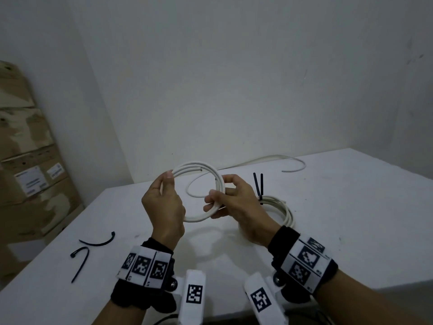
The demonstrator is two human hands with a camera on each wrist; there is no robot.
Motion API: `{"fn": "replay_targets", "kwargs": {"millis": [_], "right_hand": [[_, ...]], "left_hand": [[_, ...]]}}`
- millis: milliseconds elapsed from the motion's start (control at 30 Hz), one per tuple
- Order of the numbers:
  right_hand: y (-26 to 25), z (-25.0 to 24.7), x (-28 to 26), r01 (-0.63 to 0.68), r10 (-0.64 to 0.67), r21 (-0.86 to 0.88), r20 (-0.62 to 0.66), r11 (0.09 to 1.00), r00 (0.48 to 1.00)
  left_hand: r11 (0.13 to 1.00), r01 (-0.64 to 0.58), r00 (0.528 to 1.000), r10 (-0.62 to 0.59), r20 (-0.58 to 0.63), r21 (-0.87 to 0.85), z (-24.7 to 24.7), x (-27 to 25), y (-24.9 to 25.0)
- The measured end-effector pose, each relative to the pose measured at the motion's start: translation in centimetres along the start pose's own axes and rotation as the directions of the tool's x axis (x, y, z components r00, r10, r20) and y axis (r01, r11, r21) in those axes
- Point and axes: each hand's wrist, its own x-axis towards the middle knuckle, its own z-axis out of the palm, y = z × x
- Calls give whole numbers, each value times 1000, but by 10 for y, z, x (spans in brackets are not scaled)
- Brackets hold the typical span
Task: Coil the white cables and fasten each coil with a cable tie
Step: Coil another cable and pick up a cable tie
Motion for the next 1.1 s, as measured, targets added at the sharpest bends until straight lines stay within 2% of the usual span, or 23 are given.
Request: {"fn": "replay_targets", "kwargs": {"millis": [67, 167, 200, 233, 300, 400, 533, 667, 733, 800, 933, 1033, 1100], "right_hand": [[0, -2, 1, 65, -65, 45, -13, 997, 998], [0, -3, 1, 72, -71, 236, -11, 969, 997], [0, -4, 0, 77, -75, 247, -16, 966, 997], [1, -5, 0, 88, -84, 206, -29, 975, 996], [1, -8, 0, 112, -112, 6, -35, 994, 993], [-4, -16, 0, 101, -105, -265, -1, 959, 994], [-21, -18, 2, 99, -98, -365, 21, 926, 995], [-30, -14, 8, 100, -72, -391, 87, 915, 994], [-29, -13, 8, 96, -47, -358, 144, 929, 988], [-26, -11, 8, 79, -40, -274, 146, 958, 988], [-13, -9, 10, 64, -54, -120, 92, 991, 994], [-8, -12, 14, 12, -12, 5, -9, 1000, 1000], [-8, -14, 17, -16, 17, 35, -34, 999, 999]], "left_hand": [[999, 28, 1000, -27, 13, -42, 2, -3, 2], [995, 75, 996, -72, 44, -72, 7, -4, 7], [994, 79, 995, -74, 63, -75, 8, -3, 8], [995, 75, 994, -69, 89, -70, 7, -3, 9], [998, 54, 986, -48, 158, -30, 3, -1, 10], [999, 9, 965, -21, 261, 50, -4, 2, 11], [992, -43, 921, -6, 389, 116, -8, 2, 16], [978, -65, 853, -48, 520, 197, -10, -2, 21], [977, -52, 844, -68, 532, 208, -10, -4, 22], [982, 6, 857, -103, 506, 190, -9, -5, 23], [975, 85, 838, -181, 515, 205, -11, -3, 25], [955, 154, 807, -270, 525, 255, -20, -1, 25], [956, 203, 799, -286, 529, 211, -24, -3, 22]]}}
